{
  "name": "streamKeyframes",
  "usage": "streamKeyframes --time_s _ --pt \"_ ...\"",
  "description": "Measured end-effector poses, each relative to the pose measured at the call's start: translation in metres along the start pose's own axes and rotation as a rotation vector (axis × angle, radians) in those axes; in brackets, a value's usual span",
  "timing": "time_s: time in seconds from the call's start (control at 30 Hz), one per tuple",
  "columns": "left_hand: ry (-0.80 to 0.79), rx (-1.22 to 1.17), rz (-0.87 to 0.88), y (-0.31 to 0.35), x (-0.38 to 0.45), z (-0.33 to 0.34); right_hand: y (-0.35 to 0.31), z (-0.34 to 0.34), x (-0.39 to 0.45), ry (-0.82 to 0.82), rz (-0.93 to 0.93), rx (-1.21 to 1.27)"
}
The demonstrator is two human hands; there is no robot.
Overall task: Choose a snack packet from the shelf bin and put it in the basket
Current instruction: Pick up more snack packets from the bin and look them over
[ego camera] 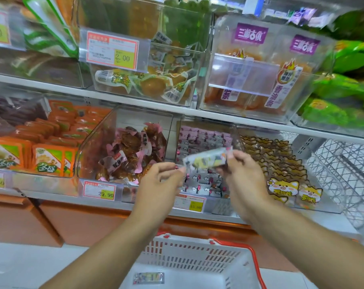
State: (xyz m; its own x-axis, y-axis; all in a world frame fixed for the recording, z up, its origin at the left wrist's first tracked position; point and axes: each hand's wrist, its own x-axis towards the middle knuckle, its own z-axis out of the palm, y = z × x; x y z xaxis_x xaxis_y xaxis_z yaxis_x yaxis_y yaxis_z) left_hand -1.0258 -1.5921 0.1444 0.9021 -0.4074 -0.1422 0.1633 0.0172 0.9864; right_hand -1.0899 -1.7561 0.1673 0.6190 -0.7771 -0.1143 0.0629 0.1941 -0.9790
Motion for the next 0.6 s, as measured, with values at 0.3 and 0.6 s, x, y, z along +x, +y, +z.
streamKeyframes --time_s 0.3,0.6 --pt "-0.096 -0.331 -0.273 -0.019 -0.008 -0.008 0.014 -0.045 -0.045 -0.188 0.19 0.202" --pt "-0.094 -0.443 -0.391 -0.028 -0.012 -0.006 0.016 -0.062 -0.04 -0.165 0.321 0.347"
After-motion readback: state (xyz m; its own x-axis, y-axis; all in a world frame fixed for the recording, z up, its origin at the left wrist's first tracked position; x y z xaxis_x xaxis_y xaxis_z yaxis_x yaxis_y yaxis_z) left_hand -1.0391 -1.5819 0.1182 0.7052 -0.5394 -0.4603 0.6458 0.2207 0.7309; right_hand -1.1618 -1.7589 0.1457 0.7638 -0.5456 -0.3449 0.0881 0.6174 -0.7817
